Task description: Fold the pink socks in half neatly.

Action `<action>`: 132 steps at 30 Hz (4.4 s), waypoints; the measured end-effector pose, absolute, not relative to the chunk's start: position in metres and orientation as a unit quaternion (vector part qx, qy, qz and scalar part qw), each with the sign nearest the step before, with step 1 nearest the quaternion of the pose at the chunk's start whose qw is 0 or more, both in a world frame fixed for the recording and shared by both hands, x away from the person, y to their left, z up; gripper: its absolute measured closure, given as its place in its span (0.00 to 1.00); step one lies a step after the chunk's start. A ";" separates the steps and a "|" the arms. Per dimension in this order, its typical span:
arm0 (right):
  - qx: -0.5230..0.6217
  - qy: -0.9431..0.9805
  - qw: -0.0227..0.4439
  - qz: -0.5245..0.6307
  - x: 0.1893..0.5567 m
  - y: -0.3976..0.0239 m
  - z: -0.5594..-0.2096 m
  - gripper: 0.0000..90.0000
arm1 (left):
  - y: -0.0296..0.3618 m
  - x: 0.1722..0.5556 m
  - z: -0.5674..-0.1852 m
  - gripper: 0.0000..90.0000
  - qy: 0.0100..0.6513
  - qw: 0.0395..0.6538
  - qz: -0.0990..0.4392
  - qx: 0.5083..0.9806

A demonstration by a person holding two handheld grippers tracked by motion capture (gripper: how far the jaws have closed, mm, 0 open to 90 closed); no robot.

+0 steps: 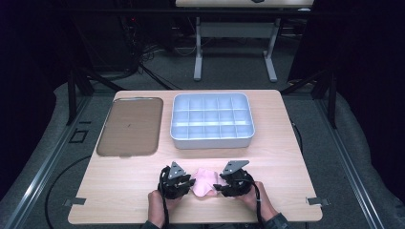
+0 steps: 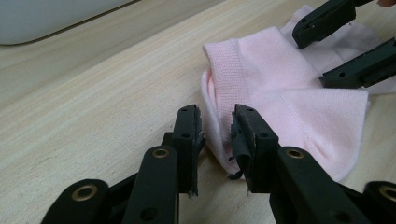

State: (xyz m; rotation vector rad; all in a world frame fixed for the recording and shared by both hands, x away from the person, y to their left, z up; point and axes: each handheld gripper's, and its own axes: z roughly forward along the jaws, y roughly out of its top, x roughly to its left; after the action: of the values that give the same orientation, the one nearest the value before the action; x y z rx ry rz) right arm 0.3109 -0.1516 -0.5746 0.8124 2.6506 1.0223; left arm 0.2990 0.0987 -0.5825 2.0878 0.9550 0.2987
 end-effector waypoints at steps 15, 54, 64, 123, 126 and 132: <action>0.257 0.901 0.087 0.339 0.320 -0.152 -0.574 0.50 | 0.096 0.298 -0.579 0.55 0.384 0.403 0.121 0.822; 0.374 0.847 0.125 0.357 0.311 -0.213 -0.560 0.59 | 0.097 0.291 -0.588 0.75 0.359 0.413 0.135 0.826; 0.408 0.838 0.109 0.346 0.312 -0.218 -0.570 0.74 | 0.097 0.291 -0.589 0.77 0.358 0.415 0.130 0.826; 0.272 0.874 0.033 0.402 0.320 -0.116 -0.520 0.94 | 0.098 0.292 -0.589 0.79 0.355 0.417 0.125 0.827; 0.271 0.875 0.028 0.401 0.323 -0.109 -0.523 0.94 | 0.098 0.292 -0.589 0.80 0.357 0.418 0.120 0.827; 0.276 0.875 0.011 0.397 0.329 -0.099 -0.536 0.94 | 0.099 0.293 -0.589 0.80 0.360 0.421 0.114 0.825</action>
State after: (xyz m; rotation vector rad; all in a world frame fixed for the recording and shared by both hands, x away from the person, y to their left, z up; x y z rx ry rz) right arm 0.3291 -0.0993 -0.5363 0.8611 2.7310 1.2372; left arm 0.2930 0.0987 -0.5889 2.0665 0.9025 0.2853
